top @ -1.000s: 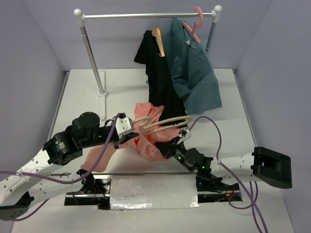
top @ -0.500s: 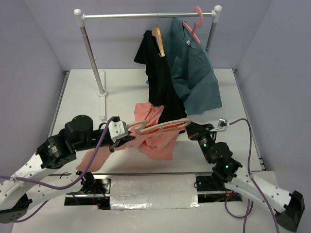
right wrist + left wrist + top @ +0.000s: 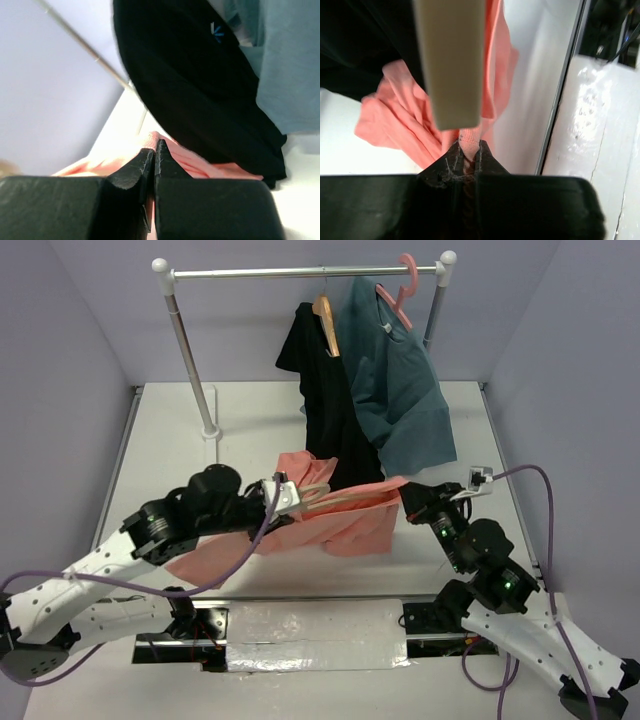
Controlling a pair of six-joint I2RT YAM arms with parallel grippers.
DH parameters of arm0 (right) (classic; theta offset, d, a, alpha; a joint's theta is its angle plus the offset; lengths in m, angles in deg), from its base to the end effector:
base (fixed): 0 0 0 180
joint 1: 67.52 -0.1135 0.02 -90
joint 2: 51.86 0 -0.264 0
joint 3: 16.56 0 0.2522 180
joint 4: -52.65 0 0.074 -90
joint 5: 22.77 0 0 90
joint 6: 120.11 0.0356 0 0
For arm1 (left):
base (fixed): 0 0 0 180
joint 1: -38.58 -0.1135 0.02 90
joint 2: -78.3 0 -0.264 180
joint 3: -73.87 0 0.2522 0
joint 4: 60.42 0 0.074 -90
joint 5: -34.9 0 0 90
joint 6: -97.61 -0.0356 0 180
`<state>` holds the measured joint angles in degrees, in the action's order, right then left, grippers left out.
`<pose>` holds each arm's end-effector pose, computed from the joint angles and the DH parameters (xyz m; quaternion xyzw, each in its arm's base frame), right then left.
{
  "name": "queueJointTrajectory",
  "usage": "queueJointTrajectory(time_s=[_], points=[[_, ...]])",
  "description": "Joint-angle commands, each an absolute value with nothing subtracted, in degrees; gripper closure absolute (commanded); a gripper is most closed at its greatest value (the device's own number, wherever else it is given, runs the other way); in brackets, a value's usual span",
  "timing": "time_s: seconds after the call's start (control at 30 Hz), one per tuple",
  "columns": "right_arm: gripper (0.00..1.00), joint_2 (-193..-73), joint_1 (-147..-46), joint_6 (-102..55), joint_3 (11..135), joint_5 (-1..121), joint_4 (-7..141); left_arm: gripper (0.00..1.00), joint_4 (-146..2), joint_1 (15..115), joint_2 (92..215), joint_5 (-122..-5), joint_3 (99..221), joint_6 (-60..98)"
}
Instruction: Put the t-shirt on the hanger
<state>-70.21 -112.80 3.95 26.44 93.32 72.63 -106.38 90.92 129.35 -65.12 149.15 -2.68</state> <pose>0.0845 0.0631 0.3104 0.1006 0.6733 0.3395 0.6491 0.1083 -0.1505 0.3819 0.4704 0.6790 -0.2680 0.4959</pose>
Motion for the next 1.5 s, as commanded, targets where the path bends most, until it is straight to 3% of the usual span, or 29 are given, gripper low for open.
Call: queueJointTrajectory(time_s=[0.0,0.2,0.3,0.33,0.43,0.53,0.83,1.37,1.43,1.47], points=[[1.00,-73.6,-112.1,-0.8,36.2,89.0,77.3,1.00,-109.3,90.8,132.3,-62.8,152.8,-4.4],[1.00,-88.1,-113.5,-10.6,49.3,68.5,80.5,1.00,-110.6,90.4,134.9,-67.6,155.7,-6.4],[1.00,-91.9,-120.2,-16.4,52.3,63.3,80.1,1.00,-109.3,87.9,133.3,-73.9,154.9,-6.9],[0.97,-92.3,-122.4,-17.9,52.5,63.0,80.3,1.00,-107.2,86.8,131.7,-79.1,154.1,-6.9],[0.63,-92.2,-126.6,-22.1,51.9,60.7,81.4,1.00,-104.6,83.8,129.4,-86.3,151.5,-6.1],[0.50,-89.5,-126.8,-24.1,50.1,60.3,80.0,1.00,-105.2,83.6,129.4,-87.5,151.4,-6.3],[0.39,-91.9,-126.7,-29.3,55.2,55.7,81.7,1.00,-104.3,83.5,128.3,-93.2,151.0,-5.8],[0.40,-102.1,-126.8,-30.5,57.1,44.6,63.9,1.00,-102.3,83.4,128.5,-96.0,150.5,-4.6],[0.53,-103.4,-126.8,-30.3,56.9,45.5,62.2,1.00,-102.2,83.3,128.8,-96.1,150.4,-4.5],[0.73,-103.8,-126.8,-30.3,57.1,45.3,60.8,1.00,-102.2,83.3,128.8,-96.1,150.5,-4.3]])
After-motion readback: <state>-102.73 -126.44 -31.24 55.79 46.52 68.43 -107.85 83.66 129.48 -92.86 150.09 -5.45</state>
